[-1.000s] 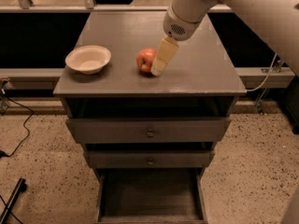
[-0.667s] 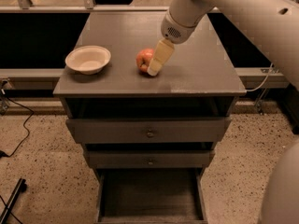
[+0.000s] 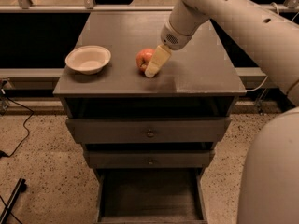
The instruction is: Place apple into bottom drawer
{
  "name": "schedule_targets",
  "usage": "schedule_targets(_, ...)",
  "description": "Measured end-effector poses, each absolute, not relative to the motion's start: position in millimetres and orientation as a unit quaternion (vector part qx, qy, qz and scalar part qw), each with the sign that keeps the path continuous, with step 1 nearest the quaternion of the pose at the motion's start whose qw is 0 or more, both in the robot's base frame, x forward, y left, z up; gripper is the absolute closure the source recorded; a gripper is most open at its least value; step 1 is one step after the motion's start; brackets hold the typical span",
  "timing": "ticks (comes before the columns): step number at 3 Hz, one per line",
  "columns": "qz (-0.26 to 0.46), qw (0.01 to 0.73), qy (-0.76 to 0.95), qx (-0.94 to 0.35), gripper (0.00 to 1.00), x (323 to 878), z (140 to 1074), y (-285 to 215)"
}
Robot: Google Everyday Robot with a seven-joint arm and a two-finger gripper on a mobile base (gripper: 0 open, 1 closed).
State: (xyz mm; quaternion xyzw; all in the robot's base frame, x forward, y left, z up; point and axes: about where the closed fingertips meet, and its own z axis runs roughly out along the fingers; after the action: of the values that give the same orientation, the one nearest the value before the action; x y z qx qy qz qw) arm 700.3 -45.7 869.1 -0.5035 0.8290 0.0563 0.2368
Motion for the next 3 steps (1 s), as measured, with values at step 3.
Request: schedule_targets(3,0.097,0.248,0.829,-0.492,0.31,724.8,854.2,-31.6)
